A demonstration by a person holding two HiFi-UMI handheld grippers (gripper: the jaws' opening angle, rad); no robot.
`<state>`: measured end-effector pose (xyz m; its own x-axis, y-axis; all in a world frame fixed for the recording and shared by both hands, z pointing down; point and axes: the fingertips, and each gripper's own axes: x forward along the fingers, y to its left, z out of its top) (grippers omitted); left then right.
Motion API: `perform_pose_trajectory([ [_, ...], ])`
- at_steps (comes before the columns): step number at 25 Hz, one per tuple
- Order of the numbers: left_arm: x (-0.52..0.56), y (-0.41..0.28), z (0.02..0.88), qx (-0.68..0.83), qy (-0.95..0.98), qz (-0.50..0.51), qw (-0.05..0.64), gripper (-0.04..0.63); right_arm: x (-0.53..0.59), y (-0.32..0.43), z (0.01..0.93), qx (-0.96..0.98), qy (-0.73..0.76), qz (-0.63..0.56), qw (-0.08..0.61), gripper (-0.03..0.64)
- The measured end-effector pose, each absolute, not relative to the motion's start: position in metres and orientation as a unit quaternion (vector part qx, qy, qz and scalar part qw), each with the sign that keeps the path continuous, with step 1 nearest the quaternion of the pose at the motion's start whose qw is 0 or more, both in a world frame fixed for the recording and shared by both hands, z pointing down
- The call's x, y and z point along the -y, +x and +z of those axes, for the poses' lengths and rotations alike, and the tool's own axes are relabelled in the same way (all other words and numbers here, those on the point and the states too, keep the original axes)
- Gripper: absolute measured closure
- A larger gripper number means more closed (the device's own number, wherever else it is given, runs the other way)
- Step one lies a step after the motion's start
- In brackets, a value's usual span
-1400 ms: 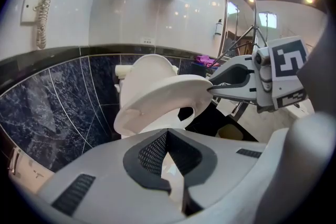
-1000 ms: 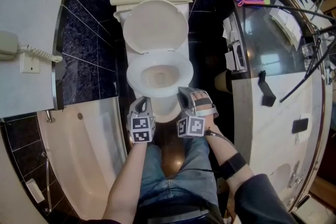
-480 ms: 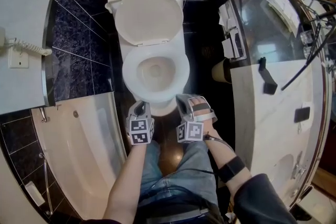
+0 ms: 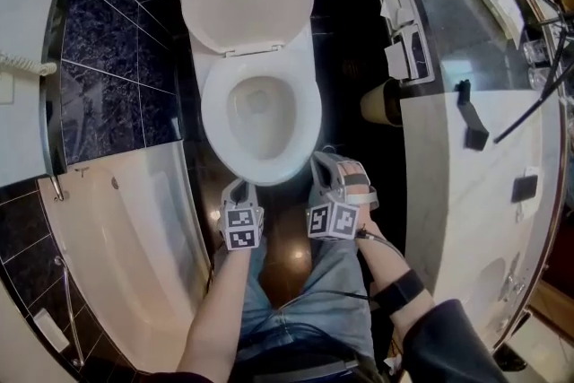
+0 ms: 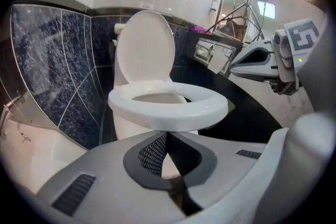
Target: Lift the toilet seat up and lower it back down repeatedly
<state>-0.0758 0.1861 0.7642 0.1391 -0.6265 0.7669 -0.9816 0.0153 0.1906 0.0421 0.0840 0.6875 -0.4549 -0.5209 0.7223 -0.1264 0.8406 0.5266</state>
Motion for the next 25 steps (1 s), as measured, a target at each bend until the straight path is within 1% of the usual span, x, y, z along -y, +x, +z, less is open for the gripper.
perform_pose_trajectory([
  [8, -0.214, -0.064, 0.836, 0.594, 0.655, 0.273, 0.380, 0.595, -0.074, 0.045, 0.740, 0.830, 0.218, -0.169, 0.485, 0.600],
  [16, -0.246, -0.055, 0.902, 0.578, 0.641, 0.300, 0.407, 0.595, -0.065, 0.043, 0.773, 0.828, 0.232, -0.155, 0.487, 0.600],
  [20, -0.238, -0.064, 0.912, 0.576, 0.638, 0.305, 0.410, 0.595, -0.064, 0.042, 0.779, 0.828, 0.235, -0.150, 0.487, 0.600],
  [25, -0.225, -0.077, 0.884, 0.582, 0.644, 0.299, 0.396, 0.595, -0.066, 0.038, 0.769, 0.829, 0.243, -0.138, 0.485, 0.599],
])
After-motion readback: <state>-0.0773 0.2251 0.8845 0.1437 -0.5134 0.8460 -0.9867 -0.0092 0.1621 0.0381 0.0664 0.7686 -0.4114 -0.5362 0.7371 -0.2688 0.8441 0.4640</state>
